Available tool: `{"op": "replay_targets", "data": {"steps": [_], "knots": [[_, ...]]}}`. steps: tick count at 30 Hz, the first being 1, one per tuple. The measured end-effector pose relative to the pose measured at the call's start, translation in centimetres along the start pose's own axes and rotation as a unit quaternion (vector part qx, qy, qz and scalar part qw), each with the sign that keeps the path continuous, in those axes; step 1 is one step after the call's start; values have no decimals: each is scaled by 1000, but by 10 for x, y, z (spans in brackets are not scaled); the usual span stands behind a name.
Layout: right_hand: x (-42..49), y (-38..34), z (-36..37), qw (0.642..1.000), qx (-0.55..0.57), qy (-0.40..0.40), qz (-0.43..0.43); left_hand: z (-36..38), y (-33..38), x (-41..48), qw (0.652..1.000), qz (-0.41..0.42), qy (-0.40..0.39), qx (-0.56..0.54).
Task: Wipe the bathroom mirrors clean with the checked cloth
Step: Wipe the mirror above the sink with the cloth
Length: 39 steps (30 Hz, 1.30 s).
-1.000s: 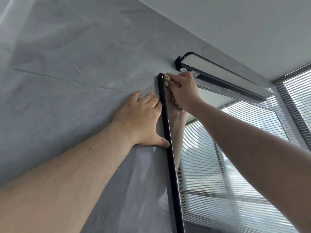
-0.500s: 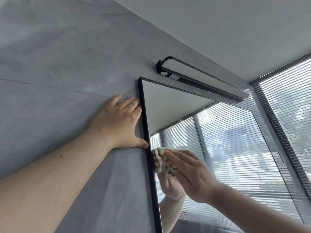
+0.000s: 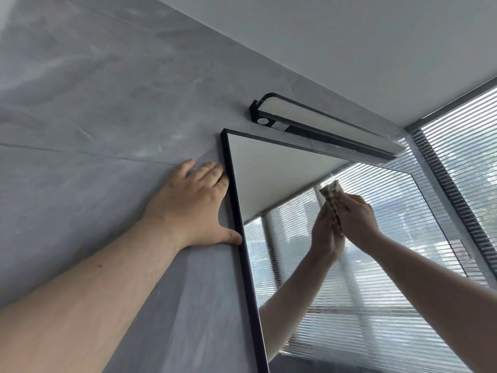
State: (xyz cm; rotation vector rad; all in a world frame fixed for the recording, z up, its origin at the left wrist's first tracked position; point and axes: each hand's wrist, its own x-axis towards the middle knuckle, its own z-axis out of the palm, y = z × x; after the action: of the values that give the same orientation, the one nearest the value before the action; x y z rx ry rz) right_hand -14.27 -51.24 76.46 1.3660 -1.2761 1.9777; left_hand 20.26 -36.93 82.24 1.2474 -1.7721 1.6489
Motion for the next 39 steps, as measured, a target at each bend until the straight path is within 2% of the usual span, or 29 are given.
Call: {"op": "replay_targets", "data": {"steps": [2, 4, 7, 9, 11, 13, 16, 21, 25, 27, 29, 31, 35, 39], "knots": [[-5, -13, -4, 1000, 18, -15, -11, 0, -1, 1, 1000, 0, 1, -1], [-17, -39, -7, 997, 6, -35, -63, 0, 0, 0, 1000, 1, -2, 0], [-50, -92, -9, 978, 8, -85, -191, -4, 0, -1, 1000, -3, -18, -5], [-69, -125, -3, 953, 18, -104, -285, -10, 1, 3, 1000, -1, -23, -8], [-73, -143, 7, 932, 20, -86, -350, -17, 2, 7, 1000, 1, -5, -7], [-62, -147, 14, 933, 24, -58, -356, -18, 3, 10, 1000, -11, 1, -18], [-33, -138, 20, 958, 34, -16, -284, -11, 0, 11, 999, -17, -17, -22], [33, -78, 30, 995, 39, 57, -70, -6, 0, 14, 1000, -9, -10, -19], [44, -6, 20, 990, 14, 97, 99, -1, -2, 14, 1000, -3, 4, -13], [35, 18, 14, 983, -4, 101, 150, -1, -1, 15, 1000, -4, 7, -11], [27, 24, 10, 971, 36, 129, 196, -2, 0, 15, 1000, -4, 7, -12], [34, 30, 6, 969, 62, 87, 224, -2, 0, 15, 1000, -3, 12, -14], [71, 26, -10, 958, 162, -55, 230, 1, -2, 16, 1000, -1, 18, -6], [102, -36, 2, 963, 224, -54, 139, 3, -3, 17, 1000, -2, 14, -2]]}}
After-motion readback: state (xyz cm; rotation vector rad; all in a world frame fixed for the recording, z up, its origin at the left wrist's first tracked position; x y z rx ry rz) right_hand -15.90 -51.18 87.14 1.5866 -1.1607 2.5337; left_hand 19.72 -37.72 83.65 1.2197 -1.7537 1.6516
